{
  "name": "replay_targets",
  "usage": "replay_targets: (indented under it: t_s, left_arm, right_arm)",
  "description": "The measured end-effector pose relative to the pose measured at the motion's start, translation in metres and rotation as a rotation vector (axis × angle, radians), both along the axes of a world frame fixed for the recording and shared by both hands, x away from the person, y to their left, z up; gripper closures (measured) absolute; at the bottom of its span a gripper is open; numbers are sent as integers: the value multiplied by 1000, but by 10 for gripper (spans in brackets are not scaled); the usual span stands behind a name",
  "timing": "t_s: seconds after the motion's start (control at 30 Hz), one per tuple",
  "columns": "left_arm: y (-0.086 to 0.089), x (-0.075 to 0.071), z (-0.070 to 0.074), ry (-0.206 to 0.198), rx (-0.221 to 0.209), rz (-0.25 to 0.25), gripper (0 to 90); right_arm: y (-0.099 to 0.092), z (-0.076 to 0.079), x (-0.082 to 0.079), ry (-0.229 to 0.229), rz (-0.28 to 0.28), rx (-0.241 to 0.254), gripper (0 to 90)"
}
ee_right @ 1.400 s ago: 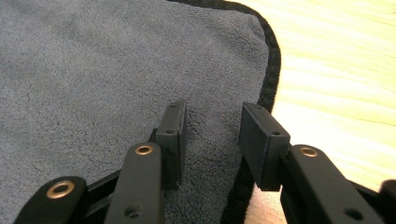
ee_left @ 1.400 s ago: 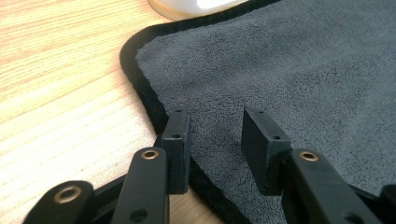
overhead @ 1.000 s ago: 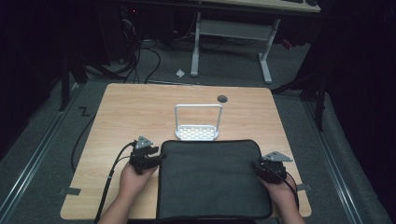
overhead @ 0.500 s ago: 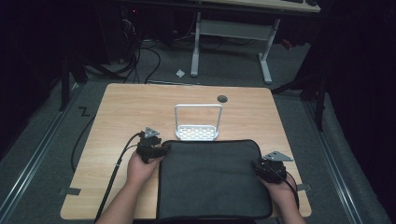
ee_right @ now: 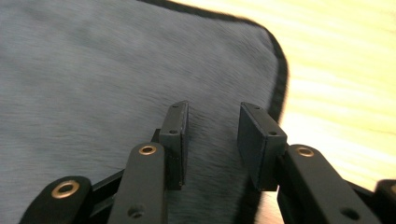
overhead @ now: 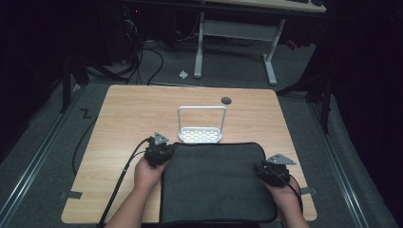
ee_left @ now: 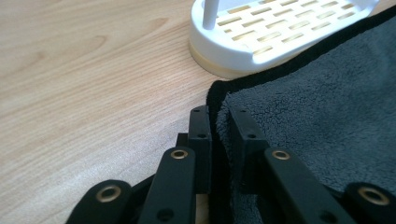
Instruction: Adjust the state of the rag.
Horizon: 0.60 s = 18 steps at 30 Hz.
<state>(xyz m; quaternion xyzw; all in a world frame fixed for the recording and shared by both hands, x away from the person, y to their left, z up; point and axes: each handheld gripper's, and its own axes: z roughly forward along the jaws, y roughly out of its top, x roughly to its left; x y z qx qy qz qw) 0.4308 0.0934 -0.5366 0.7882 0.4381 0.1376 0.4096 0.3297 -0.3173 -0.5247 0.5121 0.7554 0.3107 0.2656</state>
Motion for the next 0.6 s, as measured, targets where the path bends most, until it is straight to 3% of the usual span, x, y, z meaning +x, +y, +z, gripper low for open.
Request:
replay_targets:
  t_s: [0.1,0.17,0.27,0.37,0.6]
  left_arm:
    - [5,2,-1,32,-52,3,805]
    - [6,2,-1,30,-56,3,803]
    - [8,2,-1,36,-77,2,802]
    - [11,3,-1,43,-109,6,800]
    - [12,3,-1,44,-123,4,798]
  right_arm:
    - [18,10,-8,-50,47,-5,618]
    - [39,20,-15,-96,107,14,585]
    - [55,24,-20,-123,143,19,567]
    - [78,27,-25,-134,203,31,542]
    - [137,28,-31,-121,336,23,512]
